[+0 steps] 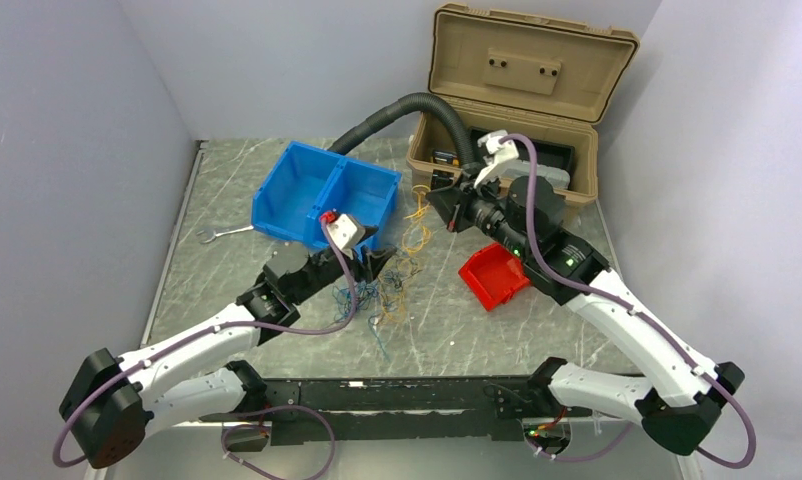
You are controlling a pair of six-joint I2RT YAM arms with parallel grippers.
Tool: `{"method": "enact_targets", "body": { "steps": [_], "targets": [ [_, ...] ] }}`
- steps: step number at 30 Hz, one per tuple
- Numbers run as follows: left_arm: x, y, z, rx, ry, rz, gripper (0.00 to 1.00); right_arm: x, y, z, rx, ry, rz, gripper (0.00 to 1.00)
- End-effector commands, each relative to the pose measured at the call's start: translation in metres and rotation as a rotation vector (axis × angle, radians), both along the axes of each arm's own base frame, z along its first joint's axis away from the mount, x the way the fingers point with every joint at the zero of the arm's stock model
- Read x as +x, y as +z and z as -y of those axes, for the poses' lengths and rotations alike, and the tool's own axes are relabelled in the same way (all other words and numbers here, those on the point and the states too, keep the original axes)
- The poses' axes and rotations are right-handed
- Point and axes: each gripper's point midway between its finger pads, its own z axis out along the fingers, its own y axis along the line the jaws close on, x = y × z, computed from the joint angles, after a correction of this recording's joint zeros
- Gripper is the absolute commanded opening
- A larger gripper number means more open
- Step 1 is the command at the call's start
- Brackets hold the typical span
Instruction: Untangle the cables
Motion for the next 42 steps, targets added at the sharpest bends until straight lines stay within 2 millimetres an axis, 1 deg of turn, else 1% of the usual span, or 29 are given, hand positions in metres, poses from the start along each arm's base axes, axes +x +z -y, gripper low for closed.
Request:
{"method": "enact_targets", "body": {
  "steps": [1, 4, 9, 13, 17, 24, 29, 34, 35, 37, 41, 42],
  "targets": [
    [-0.004, 0.054, 0.003, -0.048, -0.03, 0.073, 0.61, -0.011, 0.012, -0.015, 0.003, 0.116, 0.032, 0.0],
    [-0.008, 0.065, 0.008, -0.03, -0.067, 0.045, 0.61, -0.014, 0.005, -0.021, -0.01, 0.154, 0.02, 0.0],
    [-0.017, 0.079, 0.016, -0.068, -0.131, 0.015, 0.64, -0.017, -0.007, -0.028, -0.034, 0.2, -0.009, 0.0],
    [-0.018, 0.083, 0.019, -0.065, -0.145, 0.011, 0.6, -0.02, -0.016, -0.033, -0.044, 0.234, -0.031, 0.0],
    [-0.02, 0.088, 0.023, -0.077, -0.171, 0.008, 0.6, -0.025, -0.022, -0.038, -0.046, 0.271, -0.049, 0.0],
    [-0.019, 0.097, 0.022, -0.096, -0.162, 0.012, 0.6, -0.032, -0.037, -0.045, -0.056, 0.313, -0.082, 0.0],
    [-0.012, 0.094, 0.018, -0.104, -0.111, -0.009, 0.61, -0.038, -0.046, -0.052, -0.061, 0.345, -0.096, 0.0],
    [-0.009, 0.088, 0.028, -0.096, -0.138, -0.021, 0.6, -0.048, -0.047, -0.062, -0.065, 0.404, -0.094, 0.0],
    [-0.008, 0.086, 0.029, -0.096, -0.14, -0.02, 0.59, -0.05, -0.046, -0.064, -0.065, 0.415, -0.09, 0.0],
    [-0.006, 0.084, 0.031, -0.092, -0.144, -0.014, 0.47, -0.052, -0.043, -0.066, -0.062, 0.425, -0.079, 0.0],
    [-0.002, 0.079, 0.03, -0.09, -0.118, -0.016, 0.03, -0.056, -0.036, -0.065, -0.047, 0.43, -0.06, 0.0],
    [0.0, 0.079, 0.028, -0.092, -0.107, -0.02, 0.0, -0.055, -0.037, -0.065, -0.049, 0.427, -0.06, 0.0]
  ]
}}
